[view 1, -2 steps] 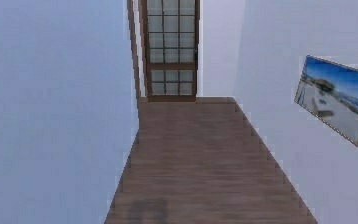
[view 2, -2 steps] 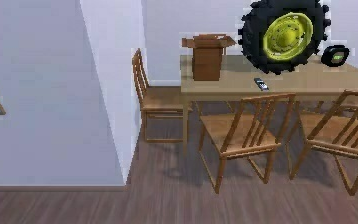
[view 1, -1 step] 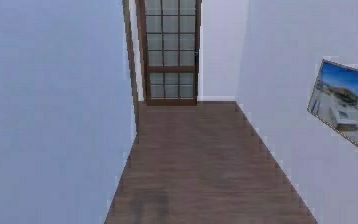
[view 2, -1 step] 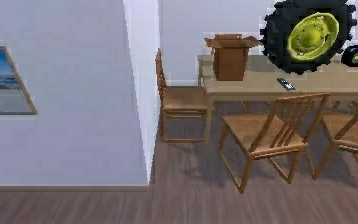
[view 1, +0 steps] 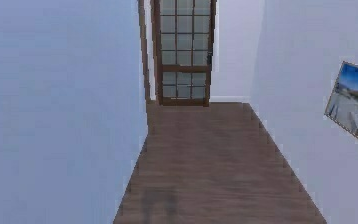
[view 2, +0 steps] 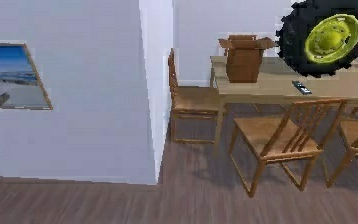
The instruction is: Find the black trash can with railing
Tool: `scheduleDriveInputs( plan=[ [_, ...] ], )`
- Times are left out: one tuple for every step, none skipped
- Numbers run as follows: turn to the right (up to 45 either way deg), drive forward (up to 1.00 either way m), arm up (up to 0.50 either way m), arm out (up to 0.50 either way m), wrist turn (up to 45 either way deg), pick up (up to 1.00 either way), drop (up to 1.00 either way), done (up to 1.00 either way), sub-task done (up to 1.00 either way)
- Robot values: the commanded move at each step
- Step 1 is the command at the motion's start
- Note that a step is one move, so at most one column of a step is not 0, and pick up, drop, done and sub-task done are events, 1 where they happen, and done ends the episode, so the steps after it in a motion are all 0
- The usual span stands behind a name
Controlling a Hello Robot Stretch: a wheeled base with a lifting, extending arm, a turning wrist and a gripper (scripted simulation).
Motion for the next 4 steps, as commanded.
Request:
scheduleDriveInputs(
  plan=[
    [0.0, 1.00, 0.00, 0.00, 0.0, 0.00, 0.00, 0.00, 0.00],
    [0.0, 1.00, 0.00, 0.00, 0.0, 0.00, 0.00, 0.00, 0.00],
    [0.0, 0.55, 0.00, 0.00, 0.0, 0.00, 0.00, 0.00, 0.00],
    [-12.0, 0.00, 0.00, 0.00, 0.0, 0.00, 0.00, 0.00, 0.00]
  ],
)
